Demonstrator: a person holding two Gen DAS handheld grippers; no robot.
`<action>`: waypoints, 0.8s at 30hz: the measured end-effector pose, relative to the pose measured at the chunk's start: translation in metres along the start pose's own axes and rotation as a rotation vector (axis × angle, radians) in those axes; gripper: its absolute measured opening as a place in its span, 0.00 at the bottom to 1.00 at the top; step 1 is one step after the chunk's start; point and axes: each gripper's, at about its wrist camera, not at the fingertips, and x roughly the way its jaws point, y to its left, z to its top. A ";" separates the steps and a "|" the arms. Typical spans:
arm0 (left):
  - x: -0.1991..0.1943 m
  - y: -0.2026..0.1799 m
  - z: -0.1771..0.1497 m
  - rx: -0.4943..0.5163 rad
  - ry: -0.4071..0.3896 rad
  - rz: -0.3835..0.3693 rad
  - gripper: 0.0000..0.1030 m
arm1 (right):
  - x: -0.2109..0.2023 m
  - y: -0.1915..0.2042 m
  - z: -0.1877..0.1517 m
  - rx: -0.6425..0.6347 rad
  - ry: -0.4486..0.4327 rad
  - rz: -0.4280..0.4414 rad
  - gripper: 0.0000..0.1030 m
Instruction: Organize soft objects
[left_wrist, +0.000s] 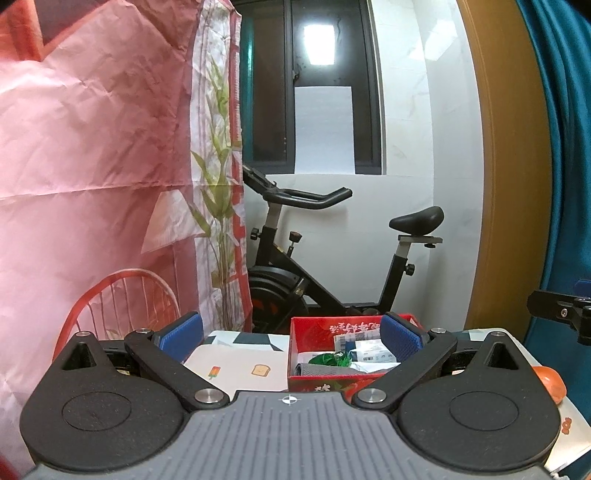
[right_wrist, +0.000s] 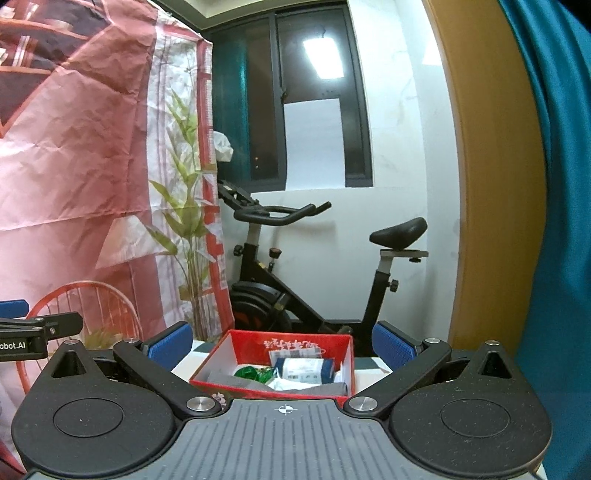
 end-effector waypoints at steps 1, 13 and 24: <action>0.000 0.000 0.000 0.000 -0.001 0.001 1.00 | 0.000 0.000 0.000 0.000 0.001 -0.002 1.00; -0.002 -0.001 -0.001 -0.005 0.000 0.005 1.00 | -0.001 -0.002 -0.001 0.010 0.007 -0.007 1.00; -0.002 -0.001 0.000 -0.008 0.004 0.010 1.00 | 0.000 0.001 -0.003 0.012 0.014 -0.016 1.00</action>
